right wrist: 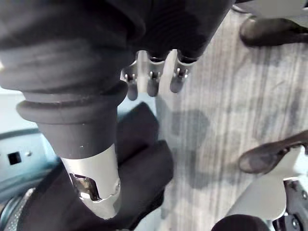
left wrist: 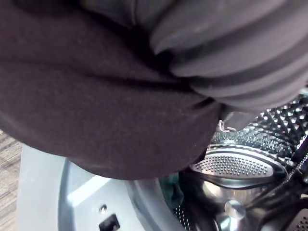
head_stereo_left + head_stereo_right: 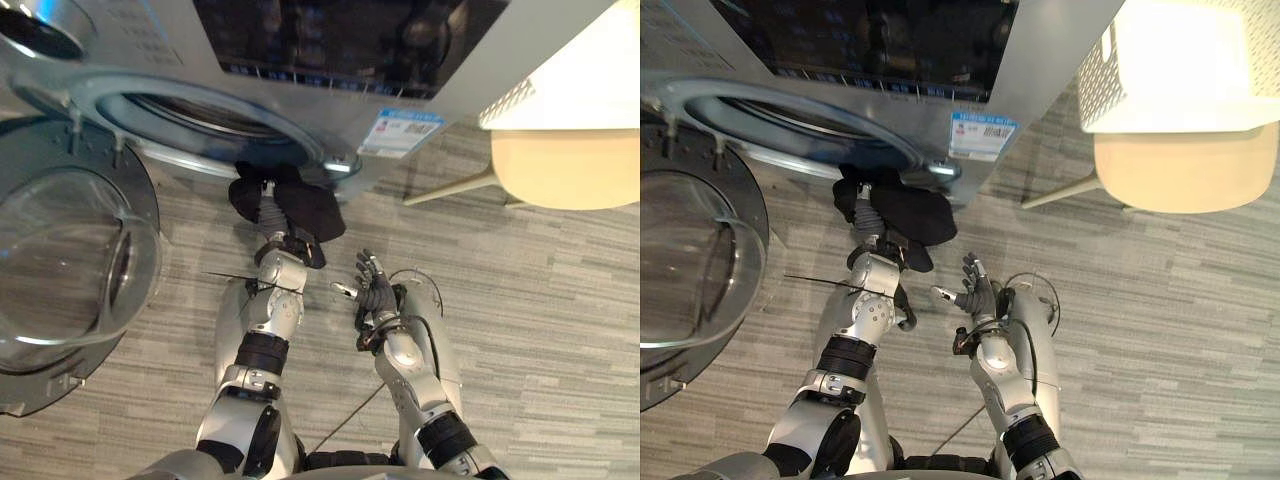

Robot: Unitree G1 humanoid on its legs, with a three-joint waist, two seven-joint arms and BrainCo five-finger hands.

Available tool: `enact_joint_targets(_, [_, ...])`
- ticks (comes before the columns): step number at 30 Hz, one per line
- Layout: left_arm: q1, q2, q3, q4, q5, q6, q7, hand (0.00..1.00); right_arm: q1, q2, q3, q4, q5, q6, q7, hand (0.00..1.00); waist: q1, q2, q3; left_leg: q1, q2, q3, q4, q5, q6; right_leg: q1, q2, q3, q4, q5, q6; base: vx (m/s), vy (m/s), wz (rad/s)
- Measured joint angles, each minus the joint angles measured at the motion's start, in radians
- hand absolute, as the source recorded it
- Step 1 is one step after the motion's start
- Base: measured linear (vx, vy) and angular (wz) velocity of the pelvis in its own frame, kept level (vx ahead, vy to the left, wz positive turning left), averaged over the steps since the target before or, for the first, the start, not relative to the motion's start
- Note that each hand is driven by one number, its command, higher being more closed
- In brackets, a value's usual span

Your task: Pick up the laundry basket with both hands and put the clothes into the washing machine.

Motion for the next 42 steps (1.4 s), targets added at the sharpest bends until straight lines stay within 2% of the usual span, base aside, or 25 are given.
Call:
enact_joint_targets(2, [-0.034, 0.005, 0.016, -0.014, 0.000, -0.001, 0.012, 1.00, 0.029, -0.003, -0.001, -0.043, 0.009, -0.019, 0.005, 0.00, 0.000, 0.000, 0.000, -0.034, 0.000, -0.006, 0.014, 0.000, 0.000, -0.032, -0.004, -0.001, 0.019, -0.002, -0.004, -0.03, -0.042, 0.03])
enact_joint_targets(6, [-0.235, 0.066, 0.037, -0.020, -0.002, -0.003, 0.038, 1.00, 0.122, -0.005, -0.005, -0.141, 0.101, -0.060, 0.055, 0.00, -0.011, -0.002, 0.001, -0.115, -0.010, -0.029, 0.038, 0.016, 0.012, -0.097, -0.020, -0.015, 0.053, -0.005, -0.010, -0.02, -0.069, 0.10])
enact_joint_targets(8, [-0.389, 0.142, 0.037, -0.046, -0.002, -0.009, 0.045, 1.00, 0.156, -0.004, -0.008, -0.178, 0.171, -0.075, 0.092, 0.00, -0.034, -0.018, 0.010, -0.152, -0.020, -0.036, 0.042, 0.029, 0.015, -0.126, -0.035, -0.024, 0.068, -0.007, -0.014, -0.02, -0.091, 0.17])
enact_joint_targets(10, [-0.491, 0.209, 0.036, -0.065, 0.004, -0.021, 0.057, 1.00, 0.177, -0.003, -0.020, -0.203, 0.232, -0.099, 0.121, 0.00, -0.041, -0.029, 0.015, -0.174, -0.019, -0.038, 0.047, 0.032, 0.014, -0.150, -0.035, -0.023, 0.074, -0.005, -0.017, -0.02, -0.079, -0.02])
enact_joint_targets(12, [-0.509, 0.296, 0.031, -0.061, 0.001, -0.021, 0.069, 1.00, 0.190, -0.003, -0.030, -0.220, 0.291, -0.116, 0.150, 0.00, -0.055, -0.033, 0.017, -0.201, -0.017, -0.038, 0.051, 0.039, 0.025, -0.176, -0.034, -0.024, 0.078, -0.004, -0.019, -0.02, -0.076, -0.04])
enact_joint_targets(16, [-0.646, 0.401, -0.014, -0.013, 0.029, -0.018, 0.078, 1.00, 0.202, 0.000, -0.067, -0.239, 0.348, -0.134, 0.187, 0.00, -0.053, -0.043, 0.021, -0.251, -0.017, -0.036, 0.051, 0.053, 0.034, -0.228, -0.035, -0.024, 0.079, 0.008, -0.038, -0.02, -0.067, -0.03])
enact_joint_targets(17, [-0.690, 0.430, -0.036, 0.008, 0.038, -0.018, 0.080, 1.00, 0.203, 0.000, -0.069, -0.245, 0.353, -0.135, 0.193, 0.00, -0.053, -0.054, 0.021, -0.260, -0.016, -0.032, 0.049, 0.058, 0.036, -0.243, -0.035, -0.021, 0.080, 0.012, -0.041, -0.03, -0.066, -0.01])
enact_joint_targets(20, [-0.806, 0.456, -0.054, 0.046, 0.030, -0.019, 0.085, 1.00, 0.203, 0.001, -0.084, -0.268, 0.363, -0.136, 0.197, 0.00, -0.053, -0.055, 0.021, -0.281, -0.017, -0.022, 0.040, 0.068, 0.042, -0.270, -0.035, -0.017, 0.072, 0.026, -0.046, -0.04, -0.067, -0.02])
enact_joint_targets(23, [-0.822, 0.458, -0.117, 0.046, -0.111, -0.076, 0.122, 1.00, 0.200, 0.002, -0.105, -0.281, 0.382, -0.134, 0.196, 0.00, -0.051, -0.057, 0.020, -0.286, -0.021, -0.006, 0.008, 0.084, 0.052, -0.282, -0.033, -0.017, 0.037, 0.051, -0.045, -0.02, -0.043, -0.04])
enact_joint_targets(26, [-0.826, 0.452, -0.147, 0.045, -0.122, -0.124, 0.171, 1.00, 0.201, 0.002, -0.128, -0.305, 0.383, -0.133, 0.201, 0.00, -0.051, -0.061, 0.020, -0.286, -0.023, 0.006, -0.015, 0.090, 0.059, -0.282, -0.031, -0.015, 0.002, 0.073, -0.038, -0.02, -0.009, -0.09])
enact_joint_targets(28, [-0.839, 0.459, -0.171, 0.043, -0.017, -0.133, 0.225, 1.00, 0.203, -0.005, -0.151, -0.325, 0.384, -0.133, 0.224, 0.00, -0.051, -0.069, 0.019, -0.286, -0.027, 0.014, -0.028, 0.093, 0.063, -0.283, -0.028, -0.012, -0.021, 0.087, -0.029, -0.03, 0.000, -0.06])
enact_joint_targets(29, [-0.854, 0.487, -0.199, 0.040, 0.093, -0.116, 0.259, 1.00, 0.206, -0.008, -0.161, -0.332, 0.385, -0.133, 0.237, 0.00, -0.051, -0.081, 0.019, -0.286, -0.030, 0.021, -0.036, 0.095, 0.068, -0.287, -0.028, -0.007, -0.029, 0.093, -0.026, -0.03, -0.009, -0.02])
enact_joint_targets(30, [-0.896, 0.564, -0.262, 0.025, 0.305, -0.055, 0.301, 1.00, 0.215, -0.010, -0.176, -0.340, 0.385, -0.133, 0.261, 0.00, -0.050, -0.098, 0.020, -0.287, -0.033, 0.027, -0.046, 0.099, 0.074, -0.290, -0.028, -0.005, -0.043, 0.101, -0.019, -0.04, -0.007, -0.05])
enact_joint_targets(31, [-0.967, 0.688, -0.405, 0.017, 0.517, 0.042, 0.321, 1.00, 0.224, -0.016, -0.182, -0.340, 0.388, -0.134, 0.276, 0.00, -0.044, -0.119, 0.019, -0.288, -0.034, 0.029, -0.054, 0.100, 0.075, -0.287, -0.029, -0.006, -0.060, 0.111, -0.015, -0.04, -0.007, -0.05])
enact_joint_targets(32, [-0.983, 0.710, -0.432, 0.021, 0.567, 0.071, 0.323, 1.00, 0.226, -0.017, -0.186, -0.340, 0.392, -0.135, 0.283, 0.00, -0.042, -0.120, 0.018, -0.289, -0.034, 0.029, -0.057, 0.100, 0.075, -0.287, -0.029, -0.007, -0.065, 0.114, -0.014, -0.03, 0.013, -0.06])
enact_joint_targets(33, [-1.017, 0.765, -0.511, 0.022, 0.688, 0.132, 0.322, 1.00, 0.229, -0.017, -0.198, -0.341, 0.398, -0.137, 0.301, 0.00, -0.041, -0.121, 0.018, -0.291, -0.037, 0.032, -0.064, 0.100, 0.075, -0.283, -0.031, -0.010, -0.079, 0.121, -0.007, -0.03, 0.025, -0.02])
enact_joint_targets(35, [-1.087, 0.846, -0.682, 0.022, 1.030, 0.224, 0.271, 1.00, 0.230, -0.016, -0.200, -0.336, 0.445, -0.158, 0.332, 0.00, -0.045, -0.121, 0.018, -0.290, -0.052, 0.049, -0.082, 0.103, 0.080, -0.281, -0.038, -0.011, -0.103, 0.132, 0.005, -0.03, 0.039, 0.04])
enact_joint_targets(36, [-1.104, 0.861, -0.719, 0.023, 1.115, 0.235, 0.246, 1.00, 0.229, -0.014, -0.196, -0.333, 0.460, -0.164, 0.342, 0.00, -0.047, -0.121, 0.018, -0.290, -0.054, 0.056, -0.083, 0.104, 0.083, -0.282, -0.043, -0.010, -0.105, 0.133, 0.007, -0.02, 0.029, 0.13])
enact_joint_targets(37, [-1.124, 0.881, -0.775, 0.023, 1.256, 0.240, 0.194, 1.00, 0.229, -0.007, -0.193, -0.326, 0.472, -0.168, 0.349, 0.00, -0.053, -0.121, 0.018, -0.286, -0.053, 0.071, -0.084, 0.104, 0.084, -0.281, -0.055, -0.011, -0.102, 0.133, 0.008, -0.01, 0.011, 0.13])
enact_joint_targets(38, [-1.124, 0.884, -0.802, 0.024, 1.333, 0.239, 0.156, 1.00, 0.229, -0.001, -0.193, -0.316, 0.481, -0.177, 0.349, 0.00, -0.055, -0.121, 0.018, -0.276, -0.052, 0.086, -0.085, 0.104, 0.084, -0.280, -0.062, -0.007, -0.097, 0.133, 0.008, -0.01, -0.015, 0.16])
enact_joint_targets(39, [-1.124, 0.884, -0.850, 0.039, 1.417, 0.238, 0.087, 1.00, 0.229, -0.001, -0.191, -0.300, 0.501, -0.180, 0.348, 0.00, -0.056, -0.121, 0.018, -0.254, -0.050, 0.109, -0.085, 0.104, 0.084, -0.275, -0.071, 0.002, -0.088, 0.133, 0.008, -0.02, -0.033, 0.08])
enact_joint_targets(42, [-1.119, 0.886, -0.898, 0.105, 1.478, 0.225, 0.011, 1.00, 0.230, -0.008, -0.177, -0.286, 0.512, -0.182, 0.348, 0.00, -0.058, -0.121, 0.018, -0.223, -0.043, 0.115, -0.086, 0.102, 0.086, -0.256, -0.068, 0.007, -0.092, 0.133, 0.008, -0.05, -0.052, -0.10])
